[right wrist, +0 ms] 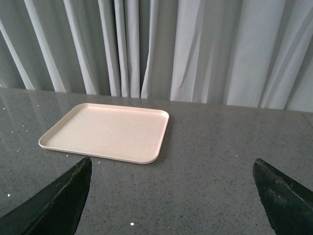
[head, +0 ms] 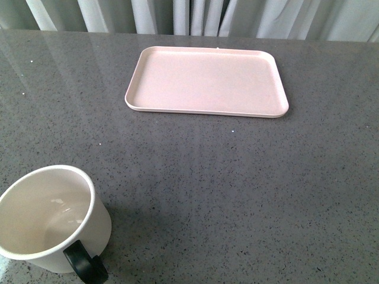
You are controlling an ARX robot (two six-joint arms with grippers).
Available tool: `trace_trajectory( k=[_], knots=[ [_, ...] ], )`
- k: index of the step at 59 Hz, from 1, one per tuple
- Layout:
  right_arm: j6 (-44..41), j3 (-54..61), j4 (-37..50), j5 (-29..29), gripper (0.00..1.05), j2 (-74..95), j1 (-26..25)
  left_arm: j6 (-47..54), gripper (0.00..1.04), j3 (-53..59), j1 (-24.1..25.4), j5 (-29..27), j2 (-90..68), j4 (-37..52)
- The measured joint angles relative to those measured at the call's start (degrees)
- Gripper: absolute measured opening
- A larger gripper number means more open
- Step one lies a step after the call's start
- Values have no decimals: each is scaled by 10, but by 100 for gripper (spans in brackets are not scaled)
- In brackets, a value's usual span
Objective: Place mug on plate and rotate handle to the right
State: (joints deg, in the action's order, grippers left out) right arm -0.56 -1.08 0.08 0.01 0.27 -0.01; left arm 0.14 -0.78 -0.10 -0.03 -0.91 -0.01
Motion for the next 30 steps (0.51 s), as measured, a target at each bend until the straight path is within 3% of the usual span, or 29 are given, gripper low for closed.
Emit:
trace_trajectory(
  k=[30],
  knots=[
    [0,0,0,0,96,0,0,0,96,0,0,0,0,0]
  ],
)
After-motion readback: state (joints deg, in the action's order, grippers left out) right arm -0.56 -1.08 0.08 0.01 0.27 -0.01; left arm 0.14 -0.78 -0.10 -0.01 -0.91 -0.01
